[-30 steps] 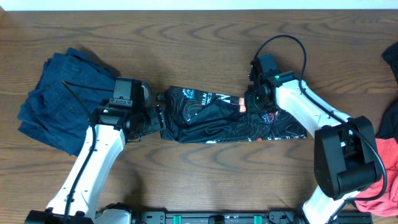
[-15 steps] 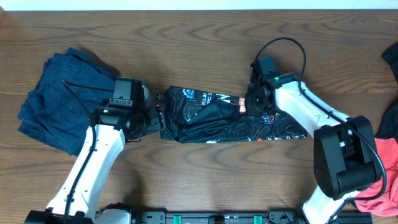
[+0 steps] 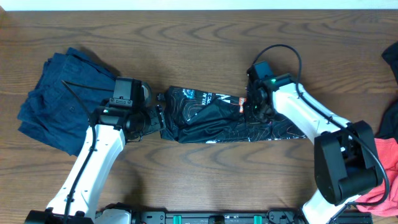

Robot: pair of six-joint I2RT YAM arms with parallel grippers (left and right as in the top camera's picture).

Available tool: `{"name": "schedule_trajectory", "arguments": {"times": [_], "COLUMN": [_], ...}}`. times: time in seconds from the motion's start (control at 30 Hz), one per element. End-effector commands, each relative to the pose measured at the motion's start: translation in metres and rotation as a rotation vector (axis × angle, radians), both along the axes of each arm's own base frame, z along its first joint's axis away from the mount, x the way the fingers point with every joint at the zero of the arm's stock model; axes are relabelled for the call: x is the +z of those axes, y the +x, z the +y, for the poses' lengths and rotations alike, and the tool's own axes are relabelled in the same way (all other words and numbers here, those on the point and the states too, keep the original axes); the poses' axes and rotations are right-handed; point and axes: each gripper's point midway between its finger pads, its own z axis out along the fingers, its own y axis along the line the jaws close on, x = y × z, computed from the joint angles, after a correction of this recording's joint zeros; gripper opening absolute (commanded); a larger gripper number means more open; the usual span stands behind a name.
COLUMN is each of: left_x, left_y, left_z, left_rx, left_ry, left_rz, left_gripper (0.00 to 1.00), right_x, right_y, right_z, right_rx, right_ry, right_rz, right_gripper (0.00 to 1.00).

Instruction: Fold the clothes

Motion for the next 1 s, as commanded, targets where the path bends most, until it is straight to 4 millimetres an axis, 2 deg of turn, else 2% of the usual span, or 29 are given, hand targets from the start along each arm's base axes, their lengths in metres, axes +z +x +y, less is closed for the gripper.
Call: {"name": "schedule_trajectory", "arguments": {"times": [0.0,0.2,0.23,0.27,0.3,0.33,0.47,0.53,0.67,0.77,0.87,0.97], "left_x": [-0.003,-0.003,-0.003,-0.003,-0.003,-0.003,-0.003,-0.003,-0.003,-0.003,-0.003,-0.003], "left_y": [-0.003,-0.003,-0.003,-0.004,-0.004,-0.004,-0.004,-0.004,-0.004,-0.004,-0.004,-0.004], "left_z": [0.001,0.001,0.001,0.001,0.001,0.001,0.001,0.001,0.001,0.001,0.001,0.001], "left_rx": [0.009,0.009,0.009,0.009,0.009,0.009,0.009,0.009,0.009,0.009,0.009,0.009], "left_ry": [-0.002,-0.003,-0.003,-0.002,-0.002,-0.002,-0.002,-0.002,-0.002,-0.002,-0.002,-0.002], "left_rz": [0.009,0.011,0.011,0.012,0.013,0.013,0.014,0.014,0.013,0.013,0.013,0.014], "left_gripper": [0.74,0.74,0.73,0.74,0.74,0.73,0.74,0.73,0.74,0.74,0.73,0.74], "right_x": [0.007,0.010,0.010,0.010,0.011,0.011,0.013,0.020,0.055,0.080,0.081,0.065], "right_y": [-0.006,0.002,0.004,0.006,0.008,0.010,0.019,0.026,0.050,0.070,0.079,0.082], "right_z": [0.024,0.049,0.050,0.051,0.051,0.051,0.039,0.028,-0.006,-0.029,-0.062,-0.088], "right_rx": [0.096,0.152,0.153,0.150,0.150,0.149,0.125,0.098,-0.055,-0.099,-0.153,-0.185], "right_ry": [0.052,0.082,0.086,0.090,0.090,0.088,0.032,0.001,-0.053,-0.038,-0.060,-0.082], "right_rz": [-0.024,-0.093,-0.102,-0.111,-0.120,-0.128,-0.166,-0.196,-0.307,-0.405,-0.411,-0.366], "right_gripper": [0.01,0.01,0.04,0.11,0.24,0.32,0.35,0.35,0.33,0.23,0.13,0.07]}}
